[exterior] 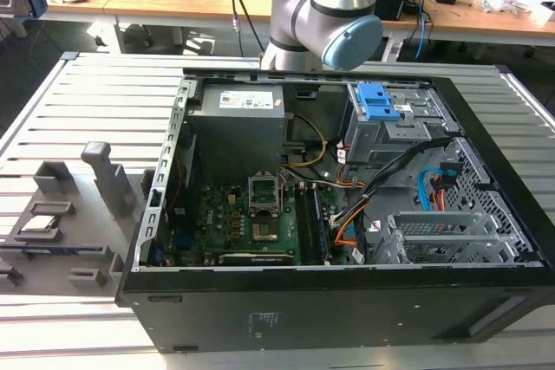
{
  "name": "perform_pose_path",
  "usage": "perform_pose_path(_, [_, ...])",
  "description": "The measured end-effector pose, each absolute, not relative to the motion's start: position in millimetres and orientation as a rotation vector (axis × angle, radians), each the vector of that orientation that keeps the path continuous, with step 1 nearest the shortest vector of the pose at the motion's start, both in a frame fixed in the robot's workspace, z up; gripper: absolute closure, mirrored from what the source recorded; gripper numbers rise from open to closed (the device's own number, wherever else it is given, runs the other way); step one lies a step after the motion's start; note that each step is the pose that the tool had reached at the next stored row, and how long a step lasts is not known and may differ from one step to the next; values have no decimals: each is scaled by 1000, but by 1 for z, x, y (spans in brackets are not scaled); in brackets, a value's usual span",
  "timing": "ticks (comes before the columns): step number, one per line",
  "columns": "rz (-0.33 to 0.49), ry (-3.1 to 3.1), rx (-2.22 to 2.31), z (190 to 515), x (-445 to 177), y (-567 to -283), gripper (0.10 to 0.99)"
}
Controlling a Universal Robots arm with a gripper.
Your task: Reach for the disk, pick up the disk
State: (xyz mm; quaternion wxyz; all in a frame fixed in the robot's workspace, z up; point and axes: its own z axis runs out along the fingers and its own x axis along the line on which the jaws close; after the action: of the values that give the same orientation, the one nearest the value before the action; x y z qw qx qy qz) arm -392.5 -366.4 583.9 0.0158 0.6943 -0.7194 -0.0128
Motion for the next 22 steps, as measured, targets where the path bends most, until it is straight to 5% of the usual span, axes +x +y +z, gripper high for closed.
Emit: perform_pose_path(22, [-44,-2159,2232,568,-340,-366,718])
